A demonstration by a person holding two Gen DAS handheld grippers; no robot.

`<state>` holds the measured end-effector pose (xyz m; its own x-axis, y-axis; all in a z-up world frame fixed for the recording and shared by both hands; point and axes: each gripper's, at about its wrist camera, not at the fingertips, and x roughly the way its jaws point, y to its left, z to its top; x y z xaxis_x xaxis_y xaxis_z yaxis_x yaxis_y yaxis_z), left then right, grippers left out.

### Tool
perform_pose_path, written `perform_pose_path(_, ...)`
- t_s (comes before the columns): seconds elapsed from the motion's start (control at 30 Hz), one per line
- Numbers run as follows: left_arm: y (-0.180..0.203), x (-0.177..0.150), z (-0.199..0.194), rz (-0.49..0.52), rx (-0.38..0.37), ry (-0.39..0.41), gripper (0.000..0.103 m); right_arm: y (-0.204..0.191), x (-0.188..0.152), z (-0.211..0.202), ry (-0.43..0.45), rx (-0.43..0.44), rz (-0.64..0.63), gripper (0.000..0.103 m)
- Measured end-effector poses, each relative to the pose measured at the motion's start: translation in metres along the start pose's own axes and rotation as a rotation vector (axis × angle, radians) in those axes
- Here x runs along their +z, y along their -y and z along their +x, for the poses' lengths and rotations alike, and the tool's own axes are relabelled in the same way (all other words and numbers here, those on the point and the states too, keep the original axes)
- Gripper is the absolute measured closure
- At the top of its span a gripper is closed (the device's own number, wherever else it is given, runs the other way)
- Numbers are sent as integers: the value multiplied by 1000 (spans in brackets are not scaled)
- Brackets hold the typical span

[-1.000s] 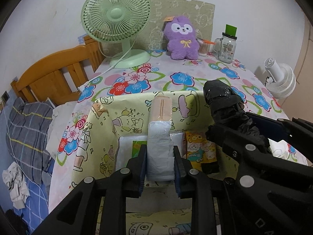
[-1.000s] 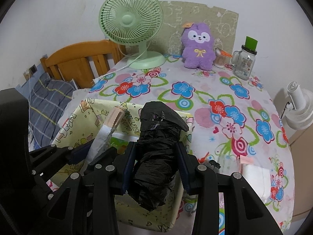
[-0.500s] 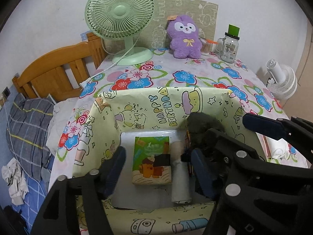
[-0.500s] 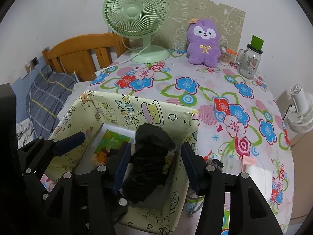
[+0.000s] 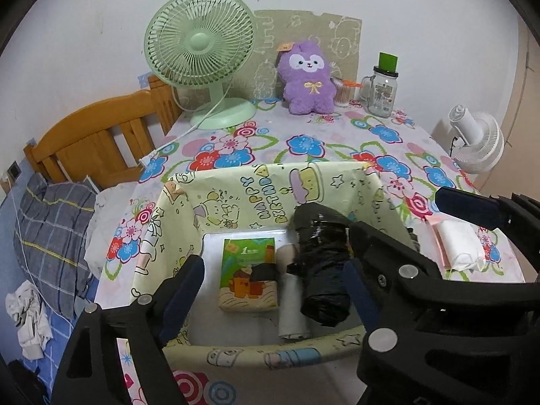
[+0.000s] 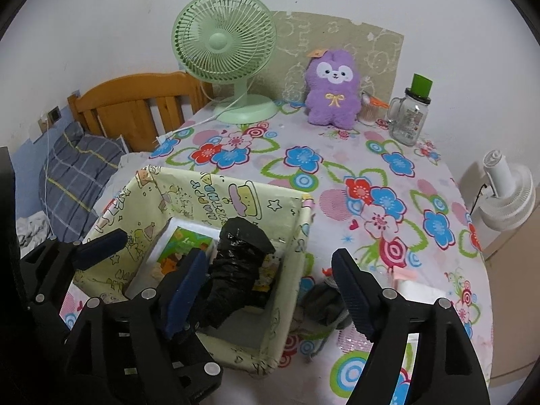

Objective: Organize soft objects
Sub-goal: 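Open both tools and withdraw them from the box, then move both tools toward the clear pack and white folded cloth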

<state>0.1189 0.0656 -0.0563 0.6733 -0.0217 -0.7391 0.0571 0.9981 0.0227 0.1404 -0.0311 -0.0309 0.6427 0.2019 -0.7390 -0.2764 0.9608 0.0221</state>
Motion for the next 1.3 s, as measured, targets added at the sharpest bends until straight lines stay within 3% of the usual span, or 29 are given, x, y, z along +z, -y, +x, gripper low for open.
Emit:
perform_pose_path(0.97, 61, -7, -47, 76, 4, 86, 10, 49, -28, -60, 93, -26, 62, 13)
perform_pose_path(1.3, 88, -9, -60, 102, -31, 106, 8, 69, -38, -79, 115, -55, 85, 12)
